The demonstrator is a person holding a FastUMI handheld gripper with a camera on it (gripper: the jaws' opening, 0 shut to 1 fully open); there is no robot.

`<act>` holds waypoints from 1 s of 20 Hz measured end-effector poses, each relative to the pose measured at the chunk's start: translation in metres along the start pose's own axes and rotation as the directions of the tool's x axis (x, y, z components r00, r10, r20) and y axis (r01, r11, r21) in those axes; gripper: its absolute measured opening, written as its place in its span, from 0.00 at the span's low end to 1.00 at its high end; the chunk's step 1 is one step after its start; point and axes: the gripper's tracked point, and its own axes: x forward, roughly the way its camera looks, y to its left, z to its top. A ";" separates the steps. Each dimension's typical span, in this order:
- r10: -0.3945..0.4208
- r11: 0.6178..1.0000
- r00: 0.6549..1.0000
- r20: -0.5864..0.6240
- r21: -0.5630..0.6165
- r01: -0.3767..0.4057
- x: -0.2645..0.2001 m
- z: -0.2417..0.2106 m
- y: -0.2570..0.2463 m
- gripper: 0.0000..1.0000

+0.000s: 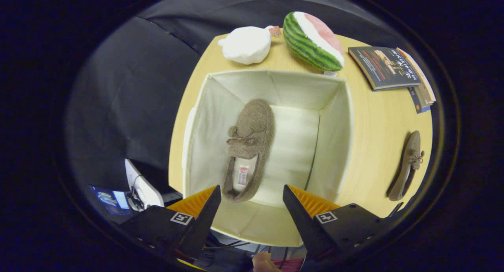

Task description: Open the storage box then place both shoes into the box .Put the left shoe in first, then the right shoe, with the right side of both shoes facing outward in a uniform manner.

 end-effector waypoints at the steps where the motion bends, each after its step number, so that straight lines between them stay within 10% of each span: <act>1: 0.014 1.000 1.000 0.014 -0.010 -0.014 -0.015 -0.001 -0.006 0.96; 9: -0.007 0.999 0.993 0.115 0.034 0.003 -0.094 -0.025 -0.124 0.96; 20: -0.237 0.947 0.968 0.077 0.242 0.213 -0.061 -0.072 -0.350 0.97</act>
